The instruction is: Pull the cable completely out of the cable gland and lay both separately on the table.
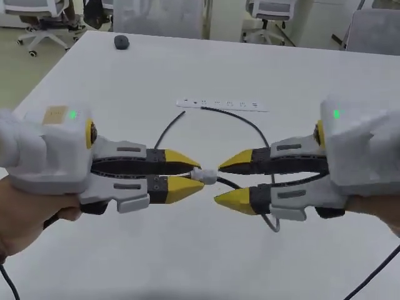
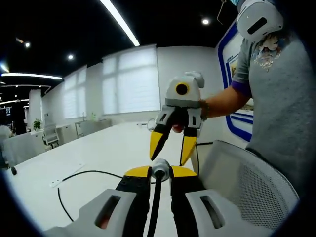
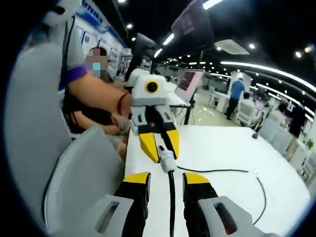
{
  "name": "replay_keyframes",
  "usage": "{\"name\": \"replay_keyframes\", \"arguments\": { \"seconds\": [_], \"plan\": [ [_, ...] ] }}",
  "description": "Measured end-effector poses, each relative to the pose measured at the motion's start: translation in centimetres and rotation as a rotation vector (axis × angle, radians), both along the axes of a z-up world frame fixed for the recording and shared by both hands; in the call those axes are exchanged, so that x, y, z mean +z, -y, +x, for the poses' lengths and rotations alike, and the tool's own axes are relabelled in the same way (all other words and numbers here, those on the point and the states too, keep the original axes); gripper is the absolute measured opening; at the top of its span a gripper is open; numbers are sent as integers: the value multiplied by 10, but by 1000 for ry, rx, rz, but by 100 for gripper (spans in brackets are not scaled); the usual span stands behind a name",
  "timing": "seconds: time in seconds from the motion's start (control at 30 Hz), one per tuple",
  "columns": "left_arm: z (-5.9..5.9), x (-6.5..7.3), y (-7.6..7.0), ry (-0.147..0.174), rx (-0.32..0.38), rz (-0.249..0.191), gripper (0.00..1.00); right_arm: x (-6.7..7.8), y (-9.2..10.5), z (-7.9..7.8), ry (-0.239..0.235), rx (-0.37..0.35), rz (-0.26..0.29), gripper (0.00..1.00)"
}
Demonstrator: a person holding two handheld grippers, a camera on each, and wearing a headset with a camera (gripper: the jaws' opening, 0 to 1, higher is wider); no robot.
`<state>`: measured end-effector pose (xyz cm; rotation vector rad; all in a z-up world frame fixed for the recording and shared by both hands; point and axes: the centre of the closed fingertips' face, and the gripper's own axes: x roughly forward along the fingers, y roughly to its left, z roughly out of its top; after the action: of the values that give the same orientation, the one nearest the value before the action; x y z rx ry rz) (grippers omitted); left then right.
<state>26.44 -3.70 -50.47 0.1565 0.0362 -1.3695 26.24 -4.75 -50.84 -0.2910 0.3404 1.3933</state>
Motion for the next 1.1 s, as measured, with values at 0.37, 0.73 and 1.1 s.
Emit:
{"name": "replay_keyframes", "arguments": {
  "seconds": [0.37, 0.73, 1.1],
  "plan": [
    [-14, 0, 11, 135, -83, 69, 15, 4, -5, 1, -396, 15, 186, 19],
    [-22, 3, 9, 191, -118, 80, 15, 2, -9, -14, -636, 80, 257, 16],
    [-29, 4, 13, 239, -154, 102, 15, -1, -9, -24, -815, 121, 280, 10]
  ]
}}
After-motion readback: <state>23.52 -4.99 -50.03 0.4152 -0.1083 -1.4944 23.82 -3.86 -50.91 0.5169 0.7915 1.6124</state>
